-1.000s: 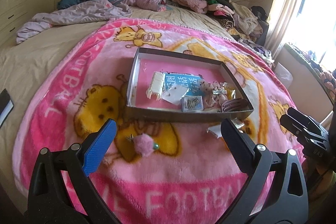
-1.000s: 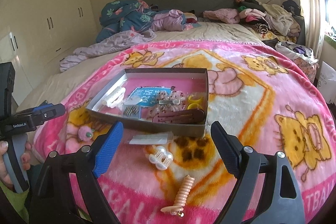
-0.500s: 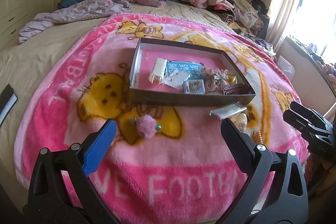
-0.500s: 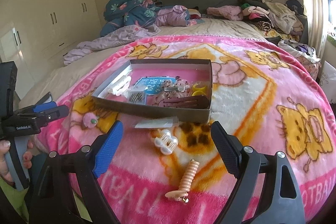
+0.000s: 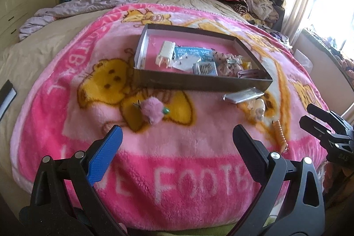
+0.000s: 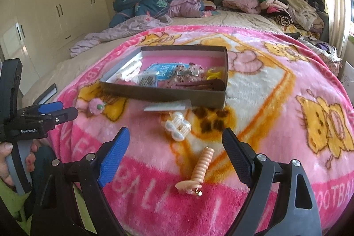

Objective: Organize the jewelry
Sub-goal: 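Withdraw both open tools from the tray back over the blanket, then grasp the white pearl claw clip with the right tool while the left tool grasps the pink pom-pom clip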

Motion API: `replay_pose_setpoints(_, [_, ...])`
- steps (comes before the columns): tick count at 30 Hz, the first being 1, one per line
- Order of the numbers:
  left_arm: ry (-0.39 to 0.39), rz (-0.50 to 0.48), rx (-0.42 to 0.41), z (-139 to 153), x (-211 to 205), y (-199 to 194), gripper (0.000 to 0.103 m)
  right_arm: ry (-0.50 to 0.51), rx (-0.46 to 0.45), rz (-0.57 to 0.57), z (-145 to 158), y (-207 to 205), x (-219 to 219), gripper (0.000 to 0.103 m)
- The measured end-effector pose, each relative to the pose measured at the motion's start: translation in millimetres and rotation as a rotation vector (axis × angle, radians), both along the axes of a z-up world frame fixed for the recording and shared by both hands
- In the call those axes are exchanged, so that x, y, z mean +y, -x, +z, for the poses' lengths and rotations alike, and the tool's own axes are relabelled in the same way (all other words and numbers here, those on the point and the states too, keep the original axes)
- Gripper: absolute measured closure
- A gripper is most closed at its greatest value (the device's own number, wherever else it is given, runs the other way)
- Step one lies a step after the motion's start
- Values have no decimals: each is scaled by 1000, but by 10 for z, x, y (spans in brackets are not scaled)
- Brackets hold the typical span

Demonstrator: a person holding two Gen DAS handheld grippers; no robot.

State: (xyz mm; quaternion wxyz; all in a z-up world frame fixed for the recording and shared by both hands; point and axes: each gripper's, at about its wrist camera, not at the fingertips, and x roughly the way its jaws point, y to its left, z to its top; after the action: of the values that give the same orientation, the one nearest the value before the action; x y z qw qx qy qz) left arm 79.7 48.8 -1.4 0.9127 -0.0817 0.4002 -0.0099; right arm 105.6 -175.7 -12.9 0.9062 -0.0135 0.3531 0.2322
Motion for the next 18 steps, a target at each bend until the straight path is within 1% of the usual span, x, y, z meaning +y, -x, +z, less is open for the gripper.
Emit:
replay_pose_setpoints(15, [-23,-15,47,-232,-170,-28,12,12,72,0,-334,6,-79,20])
replay_pose_setpoints(18, [-28,-3,57,-295,-153,-39,12,11,78,1,-370,-31,-77,20])
